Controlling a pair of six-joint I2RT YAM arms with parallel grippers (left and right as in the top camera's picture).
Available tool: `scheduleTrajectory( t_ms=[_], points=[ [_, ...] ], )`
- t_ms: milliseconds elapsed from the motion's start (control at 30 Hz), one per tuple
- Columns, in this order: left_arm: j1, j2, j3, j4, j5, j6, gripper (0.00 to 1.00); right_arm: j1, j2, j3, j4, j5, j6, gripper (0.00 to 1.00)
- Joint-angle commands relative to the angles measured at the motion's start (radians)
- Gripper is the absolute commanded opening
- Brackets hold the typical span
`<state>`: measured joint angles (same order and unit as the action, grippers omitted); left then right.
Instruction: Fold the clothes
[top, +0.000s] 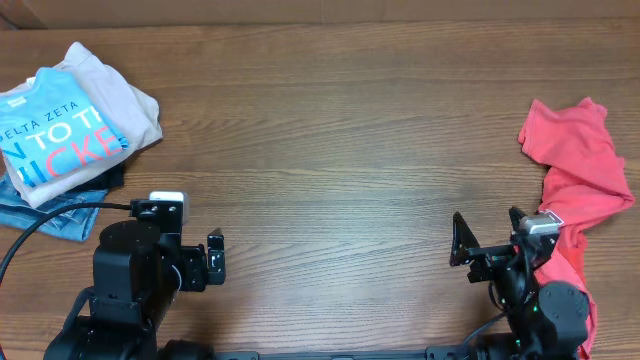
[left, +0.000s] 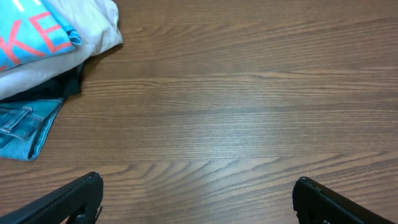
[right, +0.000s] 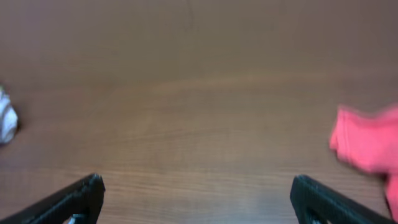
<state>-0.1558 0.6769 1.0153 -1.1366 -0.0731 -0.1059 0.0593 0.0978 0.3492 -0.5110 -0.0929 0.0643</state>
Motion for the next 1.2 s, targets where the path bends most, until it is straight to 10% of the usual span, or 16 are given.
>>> scheduleTrajectory(
  t_ms=[0, 200, 1167],
  points=[
    [-0.001, -0.001, -0.007, 0.003, -0.012, -0.014, 1.00, -0.003, -0.068, -0.127, 0.164, -0.013, -0.029, 1.00],
    [-0.001, -0.001, -0.007, 0.003, -0.012, -0.014, 1.00, -0.002, -0.096, -0.336, 0.520, -0.013, -0.050, 1.00],
    [-0.001, -0.001, -0.007, 0.003, -0.012, -0.014, 1.00, 0.002, -0.095, -0.341, 0.438, -0.008, -0.072, 1.00]
  ],
)
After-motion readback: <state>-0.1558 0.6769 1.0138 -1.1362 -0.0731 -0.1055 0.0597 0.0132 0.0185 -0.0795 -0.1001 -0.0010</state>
